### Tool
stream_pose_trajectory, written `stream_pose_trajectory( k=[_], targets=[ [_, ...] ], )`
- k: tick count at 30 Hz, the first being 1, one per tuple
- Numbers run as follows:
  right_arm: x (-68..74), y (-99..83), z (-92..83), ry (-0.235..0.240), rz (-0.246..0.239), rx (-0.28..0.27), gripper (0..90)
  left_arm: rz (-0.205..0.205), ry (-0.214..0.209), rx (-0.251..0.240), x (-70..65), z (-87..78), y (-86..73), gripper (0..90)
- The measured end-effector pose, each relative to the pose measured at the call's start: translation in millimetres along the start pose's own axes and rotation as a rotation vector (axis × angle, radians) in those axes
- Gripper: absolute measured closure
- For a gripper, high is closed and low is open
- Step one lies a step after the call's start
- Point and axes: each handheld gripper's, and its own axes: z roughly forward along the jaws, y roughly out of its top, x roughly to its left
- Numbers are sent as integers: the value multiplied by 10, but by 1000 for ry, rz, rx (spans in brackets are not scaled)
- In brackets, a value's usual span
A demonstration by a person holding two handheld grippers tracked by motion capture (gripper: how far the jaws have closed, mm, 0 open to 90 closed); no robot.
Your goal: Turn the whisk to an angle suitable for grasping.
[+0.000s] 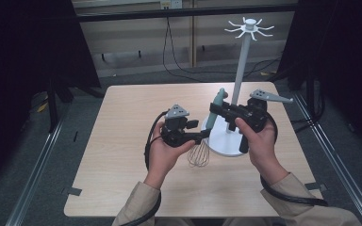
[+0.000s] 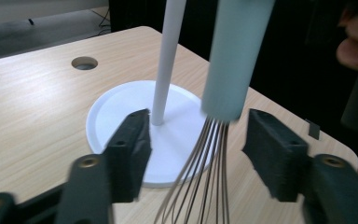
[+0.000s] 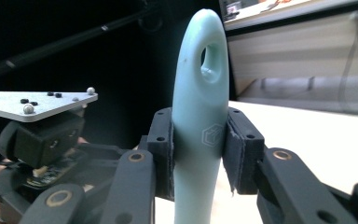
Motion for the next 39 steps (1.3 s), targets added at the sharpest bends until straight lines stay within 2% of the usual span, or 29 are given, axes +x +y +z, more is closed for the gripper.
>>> stream_pose_trajectory(
  k=[1, 2, 5, 8, 12, 14, 18, 23, 29, 35, 39],
  targets=[
    [-5, 32, -43, -19, -38, 4, 668, 2, 8, 1, 7, -6, -20, 339],
    [-5, 32, -43, -19, -38, 4, 668, 6, 17, 1, 12, -9, -41, 339],
    [-58, 73, -134, -48, -66, 0, 668, 9, 33, 11, 34, -2, -114, 204],
    [-77, 88, -178, -69, -94, 0, 668, 17, 52, 28, 58, -9, -200, 157],
    [-99, 110, -251, -94, -103, 4, 668, 7, 71, 37, 104, -22, -340, 114],
    [-107, 133, -299, -117, -131, 6, 668, 0, 78, 43, 134, -32, -432, 103],
    [-116, 175, -337, -130, -157, 22, 668, -14, 78, 49, 174, -42, -522, 102],
    [-112, 216, -357, -136, -172, 29, 668, -24, 82, 49, 218, -44, -635, 94],
    [-117, 314, -399, -148, -189, 42, 668, -55, 79, 44, 288, -54, -772, 68],
    [-126, 398, -452, -156, -203, 34, 668, -66, 75, 20, 299, -72, -793, 52],
    [-145, 477, -512, -163, -202, 23, 668, -53, 65, 15, 289, -64, -798, 41]
  ],
)
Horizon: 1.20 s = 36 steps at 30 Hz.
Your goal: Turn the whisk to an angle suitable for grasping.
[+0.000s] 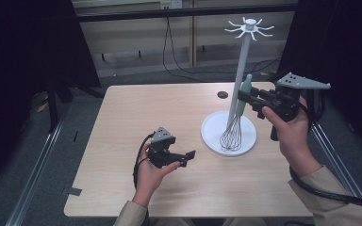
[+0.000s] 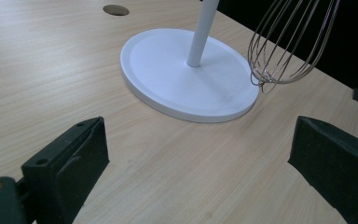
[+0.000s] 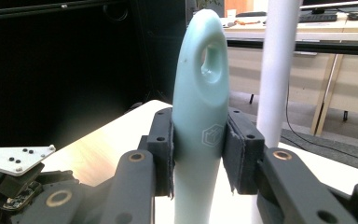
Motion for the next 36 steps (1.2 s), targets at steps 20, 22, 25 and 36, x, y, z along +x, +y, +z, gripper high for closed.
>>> stream_pose_trajectory(
  k=[20, 22, 25, 36],
  targets=[
    [-143, 242, -183, -46, -18, -15, 668, -6, -20, 25, 48, 2, -83, 19],
    [-154, 267, -196, -49, -20, -17, 668, -4, -21, 32, 61, 1, -96, 19],
    [-168, 299, -213, -55, -27, -18, 668, -3, -20, 37, 67, 3, -110, 19],
    [-214, 405, -254, -69, -35, -30, 668, 15, -15, 51, 81, 7, -134, 19]
  ],
)
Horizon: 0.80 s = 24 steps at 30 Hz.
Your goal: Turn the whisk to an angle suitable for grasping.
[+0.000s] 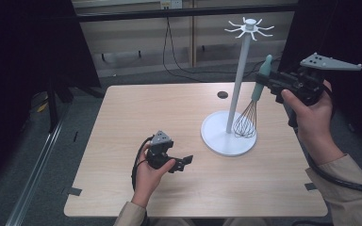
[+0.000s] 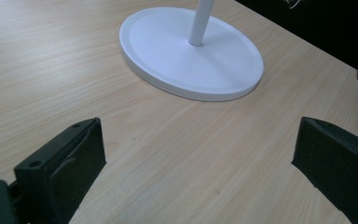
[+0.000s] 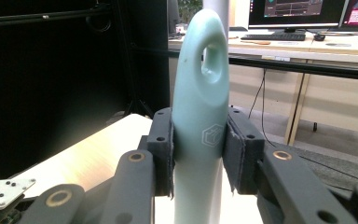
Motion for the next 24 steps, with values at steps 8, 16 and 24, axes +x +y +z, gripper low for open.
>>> stream_pose_trajectory(
  k=[8, 16, 24],
  targets=[
    [-16, 67, -7, -11, 2, -10, 668, 6, 0, 4, -11, -2, 5, 19],
    [-16, 141, 13, -15, -2, -14, 667, -1, -1, -7, -13, -17, 9, 19],
    [-47, 245, 17, -34, -11, -16, 668, 0, -2, -4, -20, -12, 8, 20]
  ],
)
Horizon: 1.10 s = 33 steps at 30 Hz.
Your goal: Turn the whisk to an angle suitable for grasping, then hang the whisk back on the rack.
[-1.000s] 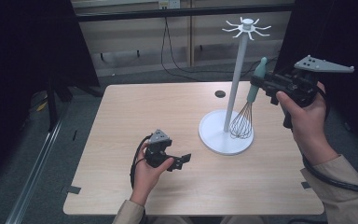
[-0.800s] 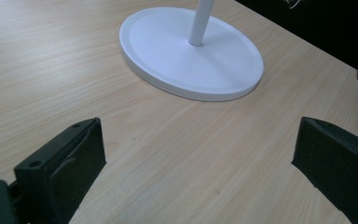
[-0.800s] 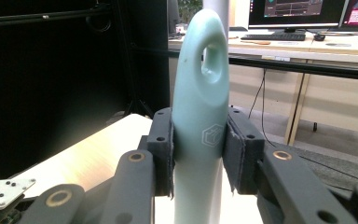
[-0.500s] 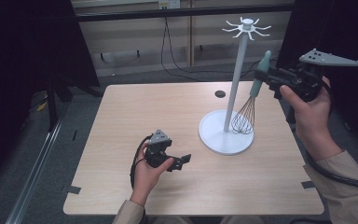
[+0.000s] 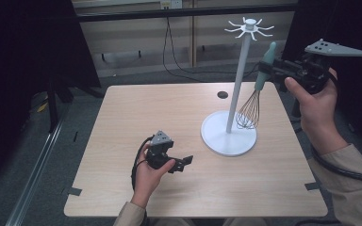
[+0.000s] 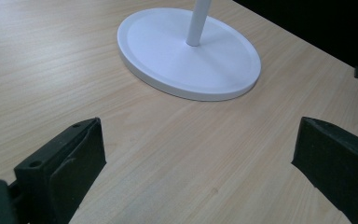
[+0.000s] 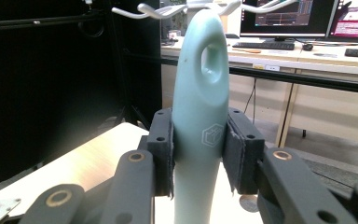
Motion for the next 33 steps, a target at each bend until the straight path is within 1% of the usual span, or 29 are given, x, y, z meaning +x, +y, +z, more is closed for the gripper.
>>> stream_pose_trajectory(
  k=[5, 6, 12, 14, 20, 23, 28, 31, 33],
  targets=[
    [-36, 68, 4, -11, -3, -8, 668, 4, -1, 2, 1, 3, 1, 20],
    [-39, 93, 9, -16, -10, -8, 668, 3, -1, 2, 2, 3, 0, 20],
    [-48, 151, 31, -27, -15, -7, 667, 1, -3, 0, 3, -3, -2, 20],
    [-58, 178, 52, -34, -24, 1, 667, 1, -3, -1, 8, -8, -1, 21],
    [-65, 202, 92, -39, -27, 2, 667, 1, -4, 2, 22, -9, -1, 22],
    [-79, 199, 104, -49, -23, 6, 667, 4, -6, 1, 20, -9, 1, 23],
    [-99, 200, 105, -47, -25, 8, 667, 4, 2, 8, 29, -3, -9, 25],
    [-99, 201, 120, -47, -31, 8, 668, 4, -6, 7, 29, 3, -7, 25],
    [-109, 199, 133, -48, -26, 7, 668, 6, -6, 9, 25, 6, -10, 25]
  ],
)
